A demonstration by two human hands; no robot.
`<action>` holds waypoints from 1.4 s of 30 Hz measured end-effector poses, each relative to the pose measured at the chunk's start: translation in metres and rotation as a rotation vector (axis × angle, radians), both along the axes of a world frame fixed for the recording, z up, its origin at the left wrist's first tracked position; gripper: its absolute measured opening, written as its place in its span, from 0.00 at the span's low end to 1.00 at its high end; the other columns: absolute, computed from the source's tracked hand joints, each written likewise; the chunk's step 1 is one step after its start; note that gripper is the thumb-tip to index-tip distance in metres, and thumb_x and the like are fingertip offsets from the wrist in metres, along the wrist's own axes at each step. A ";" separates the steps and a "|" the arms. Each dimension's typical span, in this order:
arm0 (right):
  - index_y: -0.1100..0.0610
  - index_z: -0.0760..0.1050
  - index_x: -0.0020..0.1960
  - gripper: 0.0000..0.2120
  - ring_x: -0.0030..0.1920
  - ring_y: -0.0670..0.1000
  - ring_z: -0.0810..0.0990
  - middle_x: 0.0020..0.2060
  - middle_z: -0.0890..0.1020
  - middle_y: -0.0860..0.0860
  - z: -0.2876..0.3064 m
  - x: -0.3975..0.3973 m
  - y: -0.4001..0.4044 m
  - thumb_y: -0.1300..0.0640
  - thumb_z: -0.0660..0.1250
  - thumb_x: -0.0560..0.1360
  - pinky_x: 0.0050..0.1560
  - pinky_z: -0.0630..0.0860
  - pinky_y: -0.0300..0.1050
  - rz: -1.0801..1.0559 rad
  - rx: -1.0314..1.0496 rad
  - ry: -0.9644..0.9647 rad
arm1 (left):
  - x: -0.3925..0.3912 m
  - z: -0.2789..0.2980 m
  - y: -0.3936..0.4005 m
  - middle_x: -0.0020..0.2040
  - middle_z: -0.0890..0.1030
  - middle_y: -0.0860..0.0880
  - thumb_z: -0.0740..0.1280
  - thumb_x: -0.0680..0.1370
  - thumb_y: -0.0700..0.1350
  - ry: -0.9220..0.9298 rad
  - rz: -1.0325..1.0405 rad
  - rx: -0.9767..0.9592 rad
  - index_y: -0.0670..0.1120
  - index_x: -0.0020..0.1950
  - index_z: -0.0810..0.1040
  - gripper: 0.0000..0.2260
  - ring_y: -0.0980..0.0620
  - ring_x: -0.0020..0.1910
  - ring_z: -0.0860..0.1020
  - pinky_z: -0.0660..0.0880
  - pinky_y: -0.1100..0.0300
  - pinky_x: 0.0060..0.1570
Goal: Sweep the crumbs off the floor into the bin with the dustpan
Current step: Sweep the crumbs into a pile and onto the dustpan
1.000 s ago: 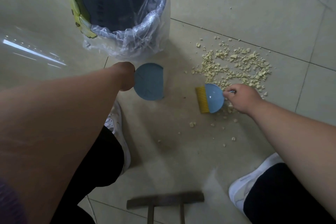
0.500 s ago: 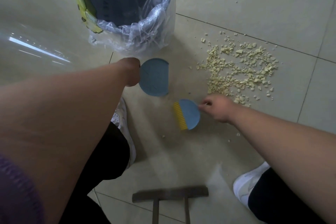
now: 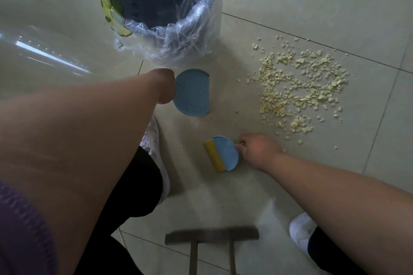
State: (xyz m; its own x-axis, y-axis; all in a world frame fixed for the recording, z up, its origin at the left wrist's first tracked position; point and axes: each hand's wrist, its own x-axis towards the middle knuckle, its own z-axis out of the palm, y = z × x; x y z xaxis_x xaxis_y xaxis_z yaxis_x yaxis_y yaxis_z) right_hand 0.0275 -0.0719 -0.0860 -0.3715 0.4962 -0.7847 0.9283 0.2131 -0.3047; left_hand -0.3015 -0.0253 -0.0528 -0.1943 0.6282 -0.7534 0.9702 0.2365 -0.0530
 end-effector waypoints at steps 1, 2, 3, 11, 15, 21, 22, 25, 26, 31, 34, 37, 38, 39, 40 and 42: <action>0.50 0.80 0.52 0.13 0.57 0.59 0.82 0.54 0.84 0.55 0.001 0.007 0.011 0.41 0.63 0.80 0.51 0.76 0.49 -0.004 0.010 -0.023 | 0.001 0.002 0.001 0.59 0.78 0.40 0.66 0.79 0.40 -0.001 -0.004 -0.007 0.40 0.62 0.75 0.13 0.42 0.50 0.77 0.75 0.52 0.48; 0.49 0.81 0.53 0.13 0.57 0.59 0.81 0.54 0.84 0.55 0.003 0.014 0.023 0.41 0.63 0.80 0.52 0.76 0.49 -0.006 0.018 -0.049 | 0.002 0.002 0.001 0.57 0.79 0.41 0.66 0.78 0.40 -0.003 -0.004 -0.016 0.40 0.61 0.75 0.13 0.42 0.50 0.78 0.76 0.52 0.47; 0.49 0.81 0.54 0.13 0.56 0.59 0.81 0.54 0.83 0.55 0.005 0.021 0.034 0.42 0.63 0.80 0.52 0.77 0.49 -0.007 0.023 -0.074 | 0.004 0.003 0.001 0.56 0.80 0.41 0.67 0.77 0.40 0.000 -0.002 -0.033 0.40 0.61 0.76 0.13 0.42 0.49 0.79 0.77 0.52 0.46; 0.50 0.77 0.46 0.09 0.49 0.58 0.79 0.46 0.80 0.53 0.021 0.076 0.105 0.46 0.64 0.80 0.49 0.78 0.51 -0.068 0.169 -0.206 | 0.022 -0.002 0.006 0.51 0.81 0.42 0.69 0.76 0.38 0.005 -0.015 -0.047 0.41 0.60 0.78 0.13 0.43 0.48 0.82 0.81 0.52 0.44; 0.49 0.80 0.49 0.07 0.49 0.56 0.78 0.47 0.81 0.51 0.024 0.095 0.126 0.49 0.65 0.80 0.48 0.79 0.49 -0.050 0.265 -0.234 | 0.031 -0.005 0.014 0.60 0.80 0.42 0.67 0.79 0.42 -0.037 -0.011 0.003 0.44 0.65 0.76 0.15 0.42 0.55 0.79 0.79 0.52 0.52; 0.48 0.83 0.51 0.09 0.50 0.55 0.80 0.49 0.83 0.51 0.031 0.113 0.137 0.45 0.67 0.80 0.52 0.79 0.51 0.010 0.180 -0.121 | 0.051 -0.008 0.024 0.62 0.80 0.43 0.66 0.79 0.43 -0.103 -0.052 0.029 0.46 0.66 0.76 0.15 0.42 0.57 0.79 0.79 0.48 0.58; 0.49 0.83 0.52 0.09 0.50 0.54 0.80 0.48 0.83 0.51 0.034 0.114 0.134 0.45 0.67 0.80 0.52 0.78 0.50 0.055 0.142 -0.099 | 0.054 -0.008 0.024 0.62 0.80 0.43 0.66 0.79 0.42 -0.109 -0.058 0.029 0.45 0.66 0.76 0.15 0.42 0.58 0.79 0.79 0.49 0.58; 0.49 0.83 0.52 0.09 0.50 0.51 0.80 0.46 0.81 0.46 0.035 0.117 0.117 0.46 0.67 0.80 0.51 0.76 0.48 0.158 0.034 -0.047 | 0.063 -0.009 0.025 0.62 0.80 0.43 0.66 0.79 0.42 -0.122 -0.070 0.022 0.45 0.67 0.76 0.15 0.42 0.59 0.79 0.78 0.49 0.59; 0.49 0.84 0.53 0.10 0.49 0.50 0.79 0.45 0.80 0.46 0.034 0.116 0.110 0.46 0.67 0.80 0.50 0.76 0.48 0.182 0.009 -0.041 | 0.065 -0.009 0.026 0.62 0.80 0.43 0.66 0.79 0.42 -0.128 -0.075 0.022 0.45 0.67 0.76 0.15 0.42 0.59 0.79 0.78 0.50 0.59; 0.52 0.83 0.58 0.14 0.55 0.54 0.80 0.54 0.84 0.51 0.018 0.095 0.076 0.44 0.66 0.81 0.50 0.73 0.46 0.265 -0.050 -0.002 | 0.065 -0.008 0.028 0.62 0.80 0.44 0.66 0.79 0.42 -0.139 -0.070 0.027 0.45 0.66 0.76 0.15 0.42 0.59 0.78 0.77 0.50 0.57; 0.50 0.81 0.58 0.14 0.56 0.56 0.80 0.55 0.83 0.52 0.014 0.081 0.072 0.43 0.63 0.82 0.49 0.74 0.47 0.332 -0.004 -0.027 | 0.062 -0.009 0.028 0.62 0.79 0.44 0.65 0.80 0.41 -0.140 -0.061 0.022 0.44 0.66 0.76 0.14 0.43 0.59 0.78 0.76 0.51 0.56; 0.48 0.78 0.56 0.14 0.55 0.56 0.80 0.52 0.82 0.51 0.018 0.075 0.084 0.42 0.60 0.83 0.45 0.73 0.48 0.422 0.148 -0.060 | 0.059 -0.010 0.028 0.61 0.80 0.44 0.65 0.80 0.41 -0.141 -0.053 0.016 0.44 0.66 0.76 0.14 0.43 0.58 0.78 0.78 0.50 0.57; 0.48 0.78 0.55 0.13 0.53 0.55 0.80 0.50 0.81 0.50 0.021 0.076 0.091 0.42 0.59 0.83 0.43 0.71 0.47 0.419 0.192 -0.065 | 0.058 -0.011 0.028 0.61 0.80 0.44 0.66 0.79 0.41 -0.142 -0.047 0.019 0.45 0.65 0.76 0.14 0.43 0.57 0.79 0.78 0.49 0.57; 0.47 0.77 0.54 0.12 0.50 0.55 0.80 0.47 0.80 0.49 0.023 0.078 0.099 0.42 0.59 0.83 0.42 0.71 0.47 0.399 0.225 -0.066 | 0.057 -0.011 0.028 0.60 0.80 0.44 0.66 0.79 0.42 -0.144 -0.041 0.023 0.45 0.65 0.76 0.14 0.43 0.57 0.79 0.78 0.48 0.58; 0.47 0.76 0.51 0.12 0.48 0.53 0.80 0.44 0.79 0.48 0.026 0.081 0.107 0.42 0.58 0.83 0.41 0.71 0.46 0.372 0.255 -0.068 | 0.055 -0.011 0.027 0.60 0.80 0.44 0.66 0.79 0.42 -0.144 -0.038 0.028 0.45 0.65 0.76 0.14 0.43 0.57 0.79 0.78 0.48 0.58; 0.46 0.75 0.48 0.12 0.44 0.52 0.79 0.42 0.79 0.47 0.029 0.090 0.126 0.41 0.58 0.83 0.39 0.72 0.46 0.301 0.310 -0.091 | 0.053 -0.010 0.027 0.60 0.80 0.44 0.66 0.80 0.43 -0.143 -0.033 0.034 0.45 0.65 0.76 0.14 0.43 0.56 0.79 0.79 0.48 0.57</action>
